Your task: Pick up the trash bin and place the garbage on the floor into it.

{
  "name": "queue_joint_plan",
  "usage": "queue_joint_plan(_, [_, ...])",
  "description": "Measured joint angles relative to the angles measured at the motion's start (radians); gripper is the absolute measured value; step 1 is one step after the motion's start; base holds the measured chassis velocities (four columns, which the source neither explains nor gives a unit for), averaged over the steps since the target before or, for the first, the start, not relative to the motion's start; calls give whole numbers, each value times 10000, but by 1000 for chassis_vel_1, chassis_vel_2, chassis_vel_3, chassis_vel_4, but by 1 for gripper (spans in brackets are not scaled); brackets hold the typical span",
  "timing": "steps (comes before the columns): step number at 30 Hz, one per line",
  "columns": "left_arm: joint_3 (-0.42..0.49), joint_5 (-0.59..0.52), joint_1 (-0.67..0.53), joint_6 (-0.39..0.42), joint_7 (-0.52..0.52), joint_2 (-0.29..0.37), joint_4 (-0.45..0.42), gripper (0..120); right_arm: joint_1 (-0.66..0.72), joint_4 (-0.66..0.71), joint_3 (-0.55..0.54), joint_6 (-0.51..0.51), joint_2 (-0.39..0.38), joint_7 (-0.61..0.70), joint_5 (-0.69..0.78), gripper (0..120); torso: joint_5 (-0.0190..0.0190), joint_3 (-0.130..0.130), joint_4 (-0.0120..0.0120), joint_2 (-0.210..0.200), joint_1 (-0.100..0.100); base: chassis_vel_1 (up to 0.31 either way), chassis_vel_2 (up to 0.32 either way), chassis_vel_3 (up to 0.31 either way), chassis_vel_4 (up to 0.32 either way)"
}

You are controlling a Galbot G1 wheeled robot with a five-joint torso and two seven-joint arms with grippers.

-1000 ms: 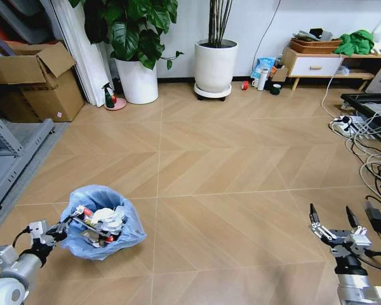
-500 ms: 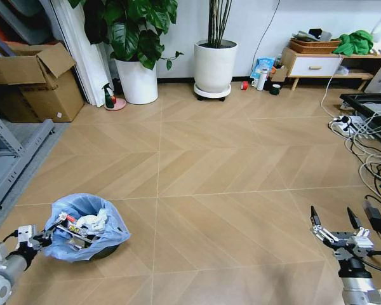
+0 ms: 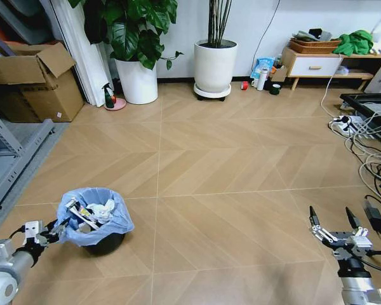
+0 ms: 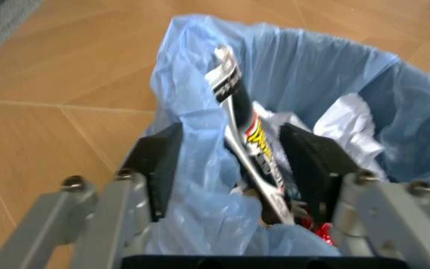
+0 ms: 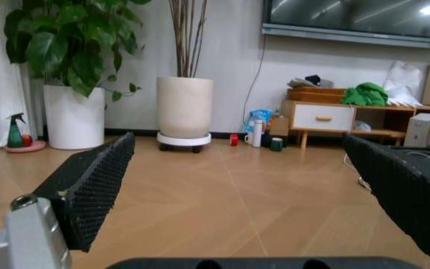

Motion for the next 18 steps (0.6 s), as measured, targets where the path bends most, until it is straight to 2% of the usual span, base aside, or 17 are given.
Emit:
queue_joint_plan(2, [-117, 328, 72, -362, -264, -87, -319, 66, -119, 44, 76, -10, -66, 89, 35, 100, -1, 0, 0, 0, 0, 0, 0, 0, 0])
queue_joint_plan(3, [-117, 328, 72, -362, -264, -87, -319, 66, -119, 44, 76, -10, -66, 89, 35, 100, -1, 0, 0, 0, 0, 0, 0, 0, 0])
queue_joint_plan(5, [-112, 790, 73, -1086, -841, -186, -569, 76, -227, 232, 148, -181, -98, 406, 16, 100, -1, 0, -1, 0, 0, 0, 0, 0, 0])
queue_joint_plan(6, [-112, 790, 73, -1086, -841, -186, -569, 76, -227, 232, 148, -181, -98, 406, 16, 100, -1, 0, -1, 0, 0, 0, 0, 0, 0])
queue_joint_plan(9, [-179, 789, 73, -1275, -1076, -311, -921, 91, -334, 540, 235, -474, -154, 847, 3, 100, -2, 0, -1, 0, 0, 0, 0, 0, 0])
queue_joint_plan(10, [-179, 789, 73, -1275, -1076, -311, -921, 91, -334, 540, 235, -474, -154, 847, 3, 100, -2, 0, -1, 0, 0, 0, 0, 0, 0])
queue_joint_plan(14, [-434, 790, 137, -1565, -1036, -374, -1414, 105, -459, 1031, 377, -703, -277, 1360, -29, 100, -1, 0, 0, 0, 0, 0, 0, 0, 0])
queue_joint_plan(18, [-558, 896, 118, -1935, -1020, -464, -1835, 112, -576, 1484, 549, -734, -287, 1499, -26, 100, -3, 0, -1, 0, 0, 0, 0, 0, 0])
